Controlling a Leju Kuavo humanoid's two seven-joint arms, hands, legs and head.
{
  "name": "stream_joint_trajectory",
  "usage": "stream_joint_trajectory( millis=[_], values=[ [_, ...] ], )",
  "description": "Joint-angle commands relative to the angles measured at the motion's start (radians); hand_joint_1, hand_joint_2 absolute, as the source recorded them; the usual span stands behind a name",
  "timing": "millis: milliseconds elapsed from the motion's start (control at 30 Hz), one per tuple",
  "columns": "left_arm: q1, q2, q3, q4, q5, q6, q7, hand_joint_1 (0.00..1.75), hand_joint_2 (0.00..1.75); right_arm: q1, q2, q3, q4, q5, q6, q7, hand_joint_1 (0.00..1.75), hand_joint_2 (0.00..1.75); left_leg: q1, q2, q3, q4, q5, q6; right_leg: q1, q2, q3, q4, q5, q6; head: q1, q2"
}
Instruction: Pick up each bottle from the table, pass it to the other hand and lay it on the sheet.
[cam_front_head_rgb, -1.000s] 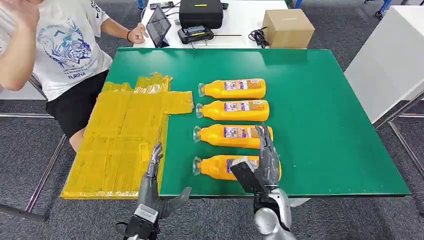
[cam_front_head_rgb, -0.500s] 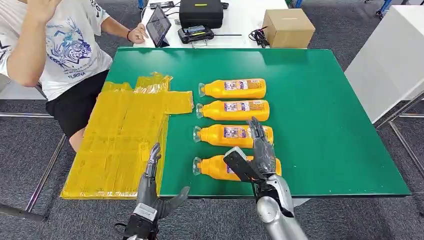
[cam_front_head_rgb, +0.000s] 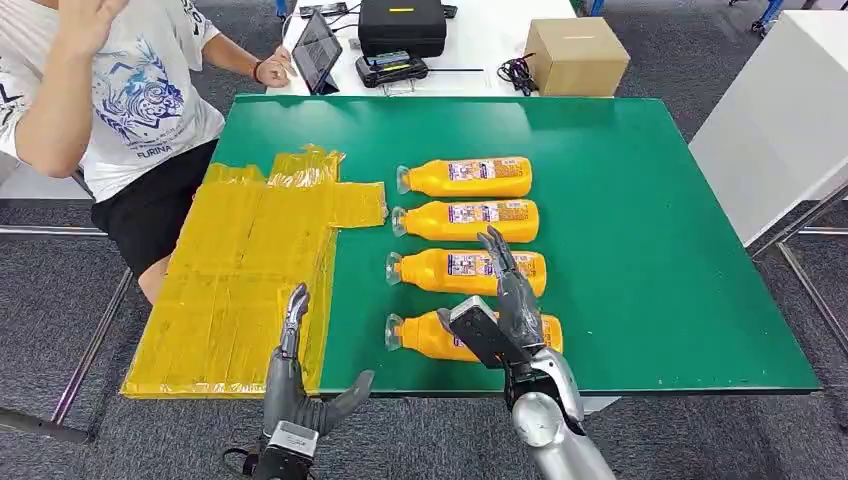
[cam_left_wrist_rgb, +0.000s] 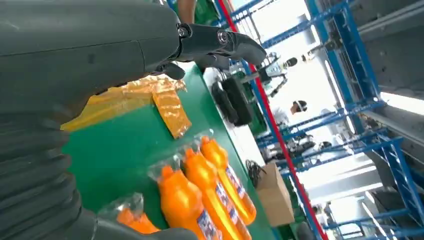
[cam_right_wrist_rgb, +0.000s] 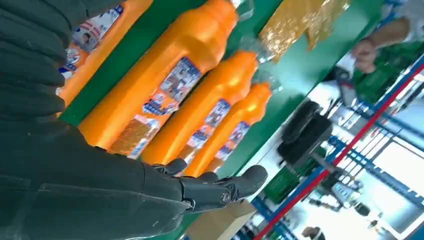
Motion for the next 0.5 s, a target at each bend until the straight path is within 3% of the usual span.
stream_joint_trajectory(
  millis=[33, 500],
  values=[
    [-0.022, -0.005, 0.011, 0.038, -0.047, 0.05, -0.042, 0.0, 1.75, -0.015, -0.066, 0.069, -0.106, 0.012, 0.006, -0.004, 0.0, 1.75, 0.001, 0.001, 0.002, 0.0, -0.001, -0.002, 0.001, 0.001, 0.002, -0.001, 0.0, -0.002, 0.0, 0.0],
    [-0.073, -0.031, 0.033, 0.018, -0.068, -0.012, -0.01, 0.0, 1.75, -0.005, -0.036, 0.04, -0.116, 0.021, -0.026, 0.002, 0.0, 1.75, 0.0, 0.0, 0.001, 0.0, 0.0, -0.001, 0.0, -0.001, 0.001, 0.0, 0.0, -0.002, 0.0, 0.0]
  ],
)
